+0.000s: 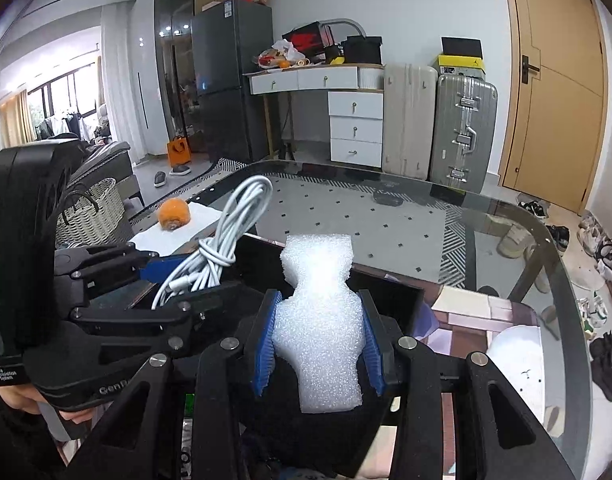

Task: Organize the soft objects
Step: 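Lift and carry the foam block and cable with both tools into the black box, then open both tools to release the items in the box and withdraw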

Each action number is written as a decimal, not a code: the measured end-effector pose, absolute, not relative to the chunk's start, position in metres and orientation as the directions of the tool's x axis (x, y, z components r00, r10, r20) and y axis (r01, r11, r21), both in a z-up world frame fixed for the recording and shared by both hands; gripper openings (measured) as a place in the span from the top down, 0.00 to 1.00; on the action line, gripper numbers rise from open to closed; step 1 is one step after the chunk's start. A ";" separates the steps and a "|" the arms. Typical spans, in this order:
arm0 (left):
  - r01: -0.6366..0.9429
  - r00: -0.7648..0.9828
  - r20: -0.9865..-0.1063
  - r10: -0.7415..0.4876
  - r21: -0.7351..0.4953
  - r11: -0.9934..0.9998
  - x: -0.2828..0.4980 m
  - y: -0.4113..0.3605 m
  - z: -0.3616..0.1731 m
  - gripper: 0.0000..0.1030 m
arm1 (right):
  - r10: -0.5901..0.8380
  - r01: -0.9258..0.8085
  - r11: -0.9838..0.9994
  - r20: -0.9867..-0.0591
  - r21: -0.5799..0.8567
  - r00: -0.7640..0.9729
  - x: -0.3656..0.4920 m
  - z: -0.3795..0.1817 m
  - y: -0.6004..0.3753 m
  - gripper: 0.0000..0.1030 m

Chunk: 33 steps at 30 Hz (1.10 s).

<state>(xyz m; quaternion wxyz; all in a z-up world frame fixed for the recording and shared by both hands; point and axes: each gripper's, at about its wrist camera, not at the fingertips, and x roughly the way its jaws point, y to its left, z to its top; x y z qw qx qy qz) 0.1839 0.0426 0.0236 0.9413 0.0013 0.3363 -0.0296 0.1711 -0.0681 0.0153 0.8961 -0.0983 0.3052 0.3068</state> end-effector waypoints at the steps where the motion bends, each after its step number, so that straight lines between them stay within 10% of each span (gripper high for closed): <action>1: 0.060 0.768 -0.638 -0.055 -0.014 0.998 0.184 0.042 0.022 0.63 | 0.487 -0.613 0.790 -0.613 0.005 0.622 0.172 0.013 -0.066 0.64; 8: 0.081 0.772 -0.634 -0.038 0.039 0.996 0.179 0.034 0.018 0.63 | 0.457 -0.596 0.803 -0.626 -0.016 0.632 0.177 0.002 -0.060 0.63; 14: 0.080 0.773 -0.632 -0.053 0.014 0.997 0.177 0.038 0.019 0.57 | 0.447 -0.566 0.824 -0.577 -0.032 0.683 0.170 0.012 -0.069 0.27; 21: 0.066 0.811 -0.583 -0.048 0.009 0.998 0.161 0.035 0.030 0.00 | 0.457 -0.544 0.839 -0.550 0.007 0.699 0.157 0.029 -0.095 0.06; 33: -0.013 0.813 -0.581 -0.022 -0.056 0.998 0.116 0.053 0.034 0.00 | 0.458 -0.562 0.827 -0.608 0.022 0.649 0.106 0.019 -0.138 0.00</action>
